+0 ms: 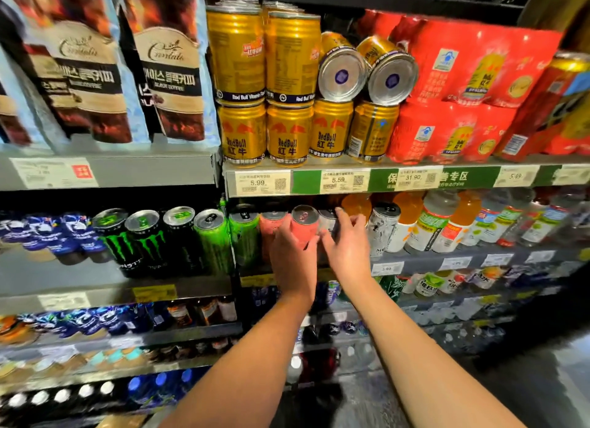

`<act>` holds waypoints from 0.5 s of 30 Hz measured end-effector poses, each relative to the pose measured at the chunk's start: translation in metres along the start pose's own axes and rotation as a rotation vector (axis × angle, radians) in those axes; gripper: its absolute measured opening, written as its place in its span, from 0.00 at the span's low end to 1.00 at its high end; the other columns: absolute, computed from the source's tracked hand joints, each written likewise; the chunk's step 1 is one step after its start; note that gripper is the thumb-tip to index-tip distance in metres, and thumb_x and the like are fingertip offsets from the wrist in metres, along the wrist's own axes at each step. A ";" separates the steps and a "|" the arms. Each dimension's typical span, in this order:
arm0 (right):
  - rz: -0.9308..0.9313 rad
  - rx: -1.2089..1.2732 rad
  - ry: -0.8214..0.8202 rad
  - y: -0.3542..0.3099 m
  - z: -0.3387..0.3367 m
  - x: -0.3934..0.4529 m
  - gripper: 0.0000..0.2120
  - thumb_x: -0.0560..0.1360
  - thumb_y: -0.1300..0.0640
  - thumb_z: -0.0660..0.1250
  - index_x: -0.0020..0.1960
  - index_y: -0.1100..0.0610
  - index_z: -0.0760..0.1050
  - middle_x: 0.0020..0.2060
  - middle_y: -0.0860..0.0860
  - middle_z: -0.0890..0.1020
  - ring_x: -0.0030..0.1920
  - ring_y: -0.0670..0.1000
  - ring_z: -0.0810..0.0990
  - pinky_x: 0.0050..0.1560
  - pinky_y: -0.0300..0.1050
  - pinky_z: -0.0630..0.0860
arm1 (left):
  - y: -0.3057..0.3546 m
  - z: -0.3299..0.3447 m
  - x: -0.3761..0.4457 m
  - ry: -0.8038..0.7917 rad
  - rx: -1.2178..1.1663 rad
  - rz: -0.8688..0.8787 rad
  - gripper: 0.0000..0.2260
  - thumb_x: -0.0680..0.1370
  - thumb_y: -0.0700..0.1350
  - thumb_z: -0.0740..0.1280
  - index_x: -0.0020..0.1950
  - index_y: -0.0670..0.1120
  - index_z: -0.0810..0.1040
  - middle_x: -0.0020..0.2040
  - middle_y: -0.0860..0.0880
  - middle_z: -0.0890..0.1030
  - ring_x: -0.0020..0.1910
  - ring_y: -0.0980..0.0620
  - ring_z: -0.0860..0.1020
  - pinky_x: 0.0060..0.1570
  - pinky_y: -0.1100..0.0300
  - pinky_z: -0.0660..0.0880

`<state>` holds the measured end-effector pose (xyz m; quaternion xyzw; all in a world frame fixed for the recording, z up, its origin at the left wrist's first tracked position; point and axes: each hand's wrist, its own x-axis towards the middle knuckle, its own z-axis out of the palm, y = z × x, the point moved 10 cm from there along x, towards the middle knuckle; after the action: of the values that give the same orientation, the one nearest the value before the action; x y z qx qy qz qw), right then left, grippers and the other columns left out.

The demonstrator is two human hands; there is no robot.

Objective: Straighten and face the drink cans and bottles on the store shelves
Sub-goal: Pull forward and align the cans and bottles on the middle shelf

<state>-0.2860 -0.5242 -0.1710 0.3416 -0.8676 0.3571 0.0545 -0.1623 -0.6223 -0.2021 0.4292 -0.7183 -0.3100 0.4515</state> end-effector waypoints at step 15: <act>-0.003 0.267 0.014 0.047 -0.024 -0.015 0.17 0.78 0.55 0.67 0.65 0.56 0.72 0.56 0.49 0.75 0.54 0.45 0.74 0.56 0.38 0.70 | -0.021 0.006 0.001 0.001 0.182 0.012 0.28 0.73 0.62 0.71 0.65 0.50 0.67 0.39 0.49 0.83 0.38 0.45 0.83 0.35 0.54 0.76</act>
<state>-0.3080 -0.4760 -0.1863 0.3446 -0.8115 0.4717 0.0151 -0.1610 -0.6321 -0.2218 0.4643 -0.7459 -0.2403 0.4127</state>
